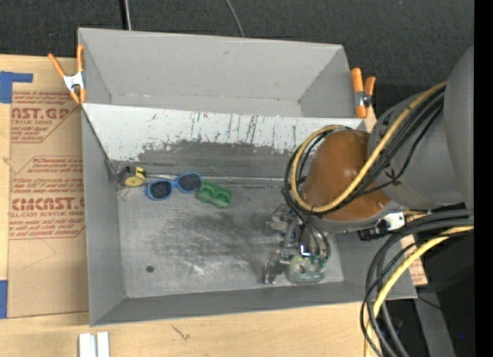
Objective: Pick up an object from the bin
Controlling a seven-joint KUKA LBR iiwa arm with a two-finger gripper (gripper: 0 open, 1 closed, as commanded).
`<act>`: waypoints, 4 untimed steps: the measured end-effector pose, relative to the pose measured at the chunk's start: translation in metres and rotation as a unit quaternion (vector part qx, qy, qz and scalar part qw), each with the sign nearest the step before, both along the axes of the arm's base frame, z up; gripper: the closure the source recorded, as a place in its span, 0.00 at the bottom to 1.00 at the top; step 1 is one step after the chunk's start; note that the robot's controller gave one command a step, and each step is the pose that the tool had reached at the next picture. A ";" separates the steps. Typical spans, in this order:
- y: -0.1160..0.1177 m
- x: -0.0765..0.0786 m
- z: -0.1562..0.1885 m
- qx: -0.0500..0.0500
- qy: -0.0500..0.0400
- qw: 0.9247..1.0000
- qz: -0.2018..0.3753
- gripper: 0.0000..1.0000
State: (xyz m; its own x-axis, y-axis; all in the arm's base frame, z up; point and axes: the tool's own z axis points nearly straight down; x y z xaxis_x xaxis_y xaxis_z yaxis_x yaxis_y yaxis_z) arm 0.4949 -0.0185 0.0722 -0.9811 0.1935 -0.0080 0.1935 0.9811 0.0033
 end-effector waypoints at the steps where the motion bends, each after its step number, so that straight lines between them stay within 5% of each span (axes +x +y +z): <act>1: -0.090 0.018 0.001 -0.002 0.002 1.000 0.019 0.00; 2: -0.086 0.018 0.003 -0.001 0.001 1.000 0.021 1.00; 3: -0.086 0.017 0.001 0.000 0.004 1.000 0.021 0.00; 4: -0.128 -0.007 0.000 -0.001 -0.001 1.000 -0.010 0.00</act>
Offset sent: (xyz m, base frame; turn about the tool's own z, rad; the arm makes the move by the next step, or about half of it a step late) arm 0.0166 -0.0872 0.0001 -0.0422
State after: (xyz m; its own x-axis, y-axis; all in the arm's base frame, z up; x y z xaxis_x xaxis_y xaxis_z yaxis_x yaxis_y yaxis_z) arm 0.4875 -0.1467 0.0720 -0.9768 0.2138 -0.0093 0.2138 0.9769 0.0021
